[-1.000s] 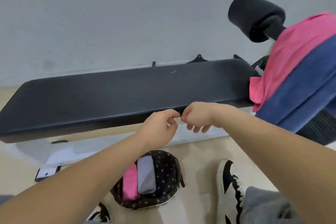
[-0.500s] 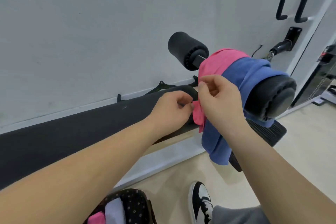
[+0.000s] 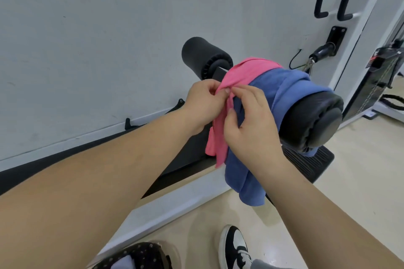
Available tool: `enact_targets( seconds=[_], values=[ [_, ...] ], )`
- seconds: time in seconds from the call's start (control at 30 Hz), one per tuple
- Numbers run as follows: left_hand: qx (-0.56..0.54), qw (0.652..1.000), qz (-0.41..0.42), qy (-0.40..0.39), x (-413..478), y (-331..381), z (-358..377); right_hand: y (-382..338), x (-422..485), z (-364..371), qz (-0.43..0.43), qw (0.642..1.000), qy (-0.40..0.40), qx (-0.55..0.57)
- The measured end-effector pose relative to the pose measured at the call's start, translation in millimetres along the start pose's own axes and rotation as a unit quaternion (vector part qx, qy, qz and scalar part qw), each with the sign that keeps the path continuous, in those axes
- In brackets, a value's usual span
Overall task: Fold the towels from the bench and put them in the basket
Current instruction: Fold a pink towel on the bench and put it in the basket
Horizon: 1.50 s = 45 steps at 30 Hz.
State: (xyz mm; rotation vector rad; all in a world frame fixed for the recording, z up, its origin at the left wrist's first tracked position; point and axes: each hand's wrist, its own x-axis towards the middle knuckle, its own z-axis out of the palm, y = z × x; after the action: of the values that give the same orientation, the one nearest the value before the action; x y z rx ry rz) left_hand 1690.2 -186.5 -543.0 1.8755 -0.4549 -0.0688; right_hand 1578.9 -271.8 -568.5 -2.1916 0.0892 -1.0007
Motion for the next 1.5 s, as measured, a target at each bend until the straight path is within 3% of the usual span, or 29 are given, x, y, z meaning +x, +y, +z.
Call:
enact_targets(
  seconds=[0.1, 0.27, 0.33, 0.43, 0.6, 0.67, 0.83, 0.93, 1.07, 1.17, 1.3, 1.43, 1.5],
  values=[
    [0.002, 0.999, 0.005, 0.043, 7, 6, -19, -4, 0, 4, 0.015, 0.999, -0.004, -0.039],
    [-0.007, 0.968, -0.037, 0.250, 3, 6, -82, -15, -3, 14, 0.069, 0.989, -0.032, -0.123],
    [0.000, 0.958, -0.044, 0.282, -12, 2, -111, -23, -4, 23, 0.072, 0.986, -0.028, -0.151],
    [0.020, 0.970, -0.030, 0.240, -46, 4, -138, -42, -8, 42, 0.018, 0.993, -0.038, -0.108],
    [0.034, 0.988, -0.009, 0.152, -102, 13, -173, -83, -25, 81, -0.026, 0.983, -0.170, 0.062],
    [0.039, 0.990, -0.006, 0.133, -119, 6, -190, -100, -29, 94, -0.012, 0.973, -0.196, 0.117],
    [0.052, 0.974, -0.069, 0.210, -153, -30, -239, -133, -36, 115, 0.134, 0.928, -0.224, 0.266],
    [-0.018, 0.975, -0.158, 0.156, -167, -54, -256, -143, -42, 130, 0.136, 0.930, -0.238, 0.245],
    [-0.104, 0.969, -0.206, 0.087, -180, -89, -256, -147, -57, 158, 0.064, 0.944, -0.296, 0.132],
    [-0.160, 0.965, -0.207, 0.032, -190, -106, -254, -135, -62, 175, 0.053, 0.911, -0.395, 0.103],
    [-0.103, 0.978, -0.177, -0.024, -192, -115, -268, -123, -66, 189, 0.066, 0.844, -0.507, 0.160],
    [-0.077, 0.978, -0.175, -0.087, -195, -124, -279, -128, -65, 192, 0.056, 0.833, -0.522, 0.174],
    [-0.026, 0.986, -0.147, -0.071, -196, -125, -280, -132, -63, 190, 0.078, 0.828, -0.524, 0.185]
  ],
)
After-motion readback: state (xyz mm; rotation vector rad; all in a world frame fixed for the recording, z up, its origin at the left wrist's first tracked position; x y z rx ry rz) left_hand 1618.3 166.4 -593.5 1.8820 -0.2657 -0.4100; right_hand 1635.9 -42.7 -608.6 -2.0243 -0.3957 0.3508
